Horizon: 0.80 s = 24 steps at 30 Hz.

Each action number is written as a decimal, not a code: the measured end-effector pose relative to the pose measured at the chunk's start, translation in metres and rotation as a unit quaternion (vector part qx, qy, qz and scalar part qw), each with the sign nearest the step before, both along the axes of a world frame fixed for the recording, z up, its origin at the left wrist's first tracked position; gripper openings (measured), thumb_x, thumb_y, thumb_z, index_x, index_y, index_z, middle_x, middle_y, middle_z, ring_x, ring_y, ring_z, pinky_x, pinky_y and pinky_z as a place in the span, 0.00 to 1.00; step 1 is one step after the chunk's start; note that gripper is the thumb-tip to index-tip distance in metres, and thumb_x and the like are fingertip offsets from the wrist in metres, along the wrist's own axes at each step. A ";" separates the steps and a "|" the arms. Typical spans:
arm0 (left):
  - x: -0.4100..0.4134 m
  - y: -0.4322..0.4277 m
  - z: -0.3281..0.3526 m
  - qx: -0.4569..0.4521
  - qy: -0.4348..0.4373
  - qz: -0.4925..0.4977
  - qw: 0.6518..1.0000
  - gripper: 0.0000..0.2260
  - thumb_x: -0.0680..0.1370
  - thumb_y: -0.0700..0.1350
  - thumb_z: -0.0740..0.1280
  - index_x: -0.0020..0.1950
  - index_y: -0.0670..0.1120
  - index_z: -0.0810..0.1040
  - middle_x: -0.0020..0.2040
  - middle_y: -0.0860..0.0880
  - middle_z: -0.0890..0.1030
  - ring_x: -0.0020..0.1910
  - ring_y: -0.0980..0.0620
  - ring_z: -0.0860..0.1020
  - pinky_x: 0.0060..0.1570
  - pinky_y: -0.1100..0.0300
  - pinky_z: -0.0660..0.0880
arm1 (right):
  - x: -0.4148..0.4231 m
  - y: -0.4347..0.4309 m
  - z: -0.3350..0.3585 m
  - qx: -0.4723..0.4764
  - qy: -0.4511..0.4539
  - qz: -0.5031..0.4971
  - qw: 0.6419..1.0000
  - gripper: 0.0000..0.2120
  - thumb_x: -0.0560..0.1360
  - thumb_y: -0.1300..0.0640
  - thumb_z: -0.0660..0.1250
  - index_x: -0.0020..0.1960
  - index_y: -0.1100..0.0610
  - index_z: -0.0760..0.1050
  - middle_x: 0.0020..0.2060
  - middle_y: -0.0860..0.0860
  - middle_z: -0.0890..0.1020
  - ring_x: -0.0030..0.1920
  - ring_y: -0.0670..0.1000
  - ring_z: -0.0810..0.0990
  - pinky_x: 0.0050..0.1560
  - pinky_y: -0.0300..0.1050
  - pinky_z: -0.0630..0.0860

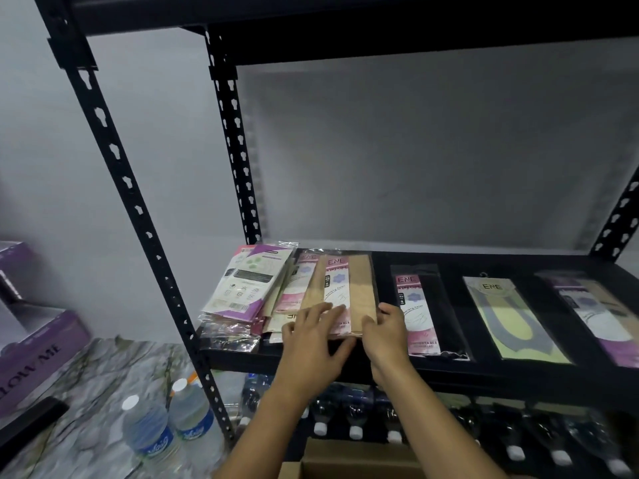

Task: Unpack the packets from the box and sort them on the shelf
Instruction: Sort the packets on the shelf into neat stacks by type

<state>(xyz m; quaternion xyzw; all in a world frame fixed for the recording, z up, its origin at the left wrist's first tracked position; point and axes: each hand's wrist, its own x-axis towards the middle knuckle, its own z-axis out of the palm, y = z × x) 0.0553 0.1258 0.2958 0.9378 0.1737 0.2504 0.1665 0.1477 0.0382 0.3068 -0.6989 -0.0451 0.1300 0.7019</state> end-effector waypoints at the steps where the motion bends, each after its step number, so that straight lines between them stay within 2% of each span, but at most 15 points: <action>1: 0.006 -0.005 -0.002 0.005 0.006 -0.016 1.000 0.24 0.78 0.60 0.62 0.73 0.59 0.65 0.71 0.59 0.65 0.71 0.57 0.60 0.65 0.54 0.57 | 0.002 -0.007 -0.001 0.005 0.004 -0.003 1.000 0.19 0.77 0.66 0.59 0.67 0.57 0.63 0.54 0.54 0.80 0.50 0.51 0.79 0.43 0.39 0.74; 5: 0.024 -0.018 -0.006 -0.016 -0.015 -0.072 0.997 0.20 0.79 0.52 0.66 0.71 0.54 0.71 0.66 0.54 0.71 0.67 0.53 0.67 0.64 0.57 0.63 | 0.009 -0.029 0.000 -0.005 -0.011 -0.009 1.000 0.19 0.76 0.66 0.61 0.66 0.57 0.64 0.51 0.53 0.81 0.48 0.50 0.80 0.40 0.37 0.73; 9: 0.032 -0.021 -0.012 -0.034 -0.033 -0.097 0.994 0.19 0.78 0.47 0.68 0.68 0.47 0.76 0.62 0.49 0.77 0.62 0.50 0.73 0.63 0.54 0.71 | 0.019 -0.042 0.005 -0.109 -0.078 0.016 0.991 0.15 0.74 0.62 0.67 0.61 0.57 0.71 0.51 0.53 0.81 0.49 0.51 0.79 0.47 0.41 0.74; 11: 0.034 -0.021 -0.016 -0.026 -0.018 -0.097 0.995 0.18 0.78 0.46 0.68 0.68 0.47 0.75 0.62 0.49 0.77 0.61 0.50 0.73 0.63 0.54 0.71 | 0.024 -0.045 0.001 -0.215 -0.135 0.026 0.967 0.13 0.73 0.56 0.68 0.57 0.56 0.74 0.49 0.53 0.81 0.55 0.53 0.75 0.51 0.45 0.74; 13: 0.035 -0.021 -0.018 -0.007 0.009 -0.094 0.996 0.18 0.79 0.46 0.67 0.69 0.48 0.75 0.63 0.49 0.76 0.63 0.50 0.72 0.63 0.54 0.69 | 0.024 -0.048 -0.004 -0.335 -0.197 0.025 0.921 0.13 0.73 0.49 0.67 0.54 0.55 0.76 0.50 0.51 0.81 0.58 0.54 0.68 0.55 0.48 0.71; 15: 0.036 -0.023 -0.018 0.015 0.044 -0.082 0.996 0.19 0.79 0.47 0.66 0.70 0.50 0.73 0.66 0.50 0.74 0.66 0.51 0.70 0.65 0.56 0.65 | 0.022 -0.050 -0.008 -0.398 -0.231 0.032 0.887 0.15 0.74 0.45 0.65 0.55 0.53 0.77 0.53 0.49 0.79 0.59 0.53 0.66 0.58 0.49 0.68; 19: 0.035 -0.025 -0.022 0.020 0.063 -0.063 0.996 0.19 0.80 0.48 0.64 0.72 0.52 0.71 0.69 0.53 0.71 0.69 0.54 0.65 0.66 0.59 0.58 | 0.018 -0.055 -0.014 -0.431 -0.284 0.049 0.855 0.19 0.75 0.42 0.61 0.61 0.52 0.75 0.58 0.49 0.74 0.62 0.52 0.64 0.61 0.49 0.64; 24: 0.035 -0.027 -0.020 -0.007 0.067 -0.073 0.995 0.20 0.80 0.46 0.64 0.73 0.50 0.69 0.70 0.51 0.69 0.70 0.53 0.64 0.66 0.62 0.58 | 0.019 -0.062 -0.015 -0.449 -0.308 0.044 0.838 0.20 0.76 0.39 0.58 0.60 0.49 0.75 0.58 0.49 0.73 0.61 0.53 0.65 0.60 0.49 0.65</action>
